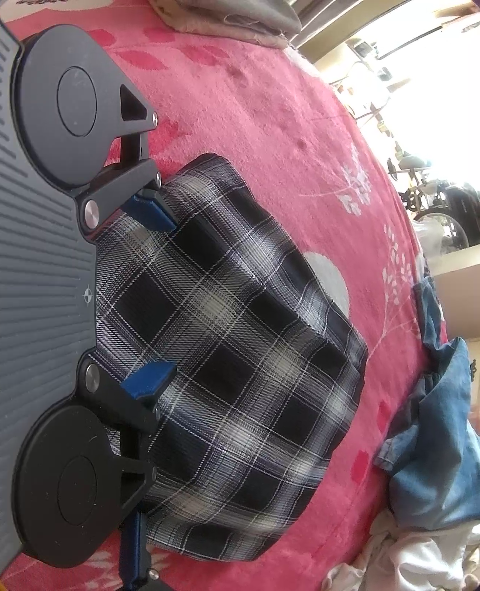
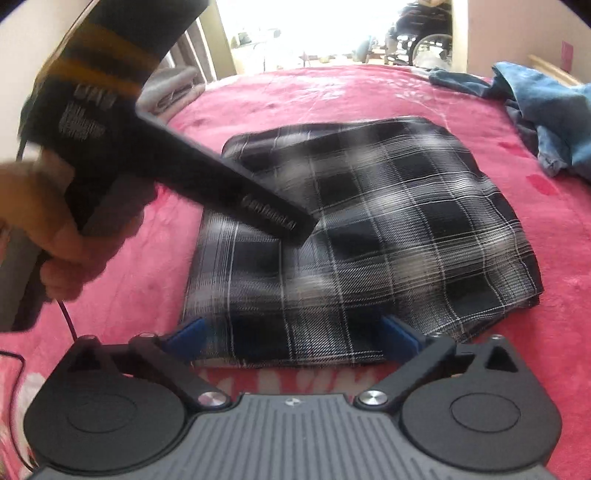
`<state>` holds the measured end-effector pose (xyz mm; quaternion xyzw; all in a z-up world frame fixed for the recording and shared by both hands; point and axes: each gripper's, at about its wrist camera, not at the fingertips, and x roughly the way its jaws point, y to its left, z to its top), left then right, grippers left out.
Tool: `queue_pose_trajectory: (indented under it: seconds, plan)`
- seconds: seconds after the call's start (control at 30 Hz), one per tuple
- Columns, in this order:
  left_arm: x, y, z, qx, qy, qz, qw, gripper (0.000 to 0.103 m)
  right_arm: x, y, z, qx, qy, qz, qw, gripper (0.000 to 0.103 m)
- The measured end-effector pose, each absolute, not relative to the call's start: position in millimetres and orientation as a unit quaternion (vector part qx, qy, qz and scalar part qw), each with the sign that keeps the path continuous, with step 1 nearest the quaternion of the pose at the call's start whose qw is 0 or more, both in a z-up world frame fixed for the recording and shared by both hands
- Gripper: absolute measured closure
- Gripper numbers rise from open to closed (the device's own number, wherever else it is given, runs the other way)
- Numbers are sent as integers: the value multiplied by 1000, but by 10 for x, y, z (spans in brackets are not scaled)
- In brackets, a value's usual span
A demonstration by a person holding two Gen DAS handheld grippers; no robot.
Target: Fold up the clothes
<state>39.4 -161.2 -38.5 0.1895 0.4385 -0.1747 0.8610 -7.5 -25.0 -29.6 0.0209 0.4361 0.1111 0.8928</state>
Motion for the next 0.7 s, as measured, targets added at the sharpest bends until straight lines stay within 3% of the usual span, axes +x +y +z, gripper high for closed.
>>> queue_pose_trajectory:
  seconds: [0.23,0.4,0.57,0.7]
  plan:
    - [385,-1073,-335,85,482,-216,845,21,-198,-608,-56,69,398,99,909,1]
    - [371,-617,-304,-1,515,-247,821,19,-141,-1482,170,199,347,45,915,1]
    - [333,-333,-371,-79,548,-279,785,22,235,-2135,43,343,332,66,876,1]
    - [288,-479,-550,-98,575,-325,745,24,632,-2333,-159,377,346,84,855,1]
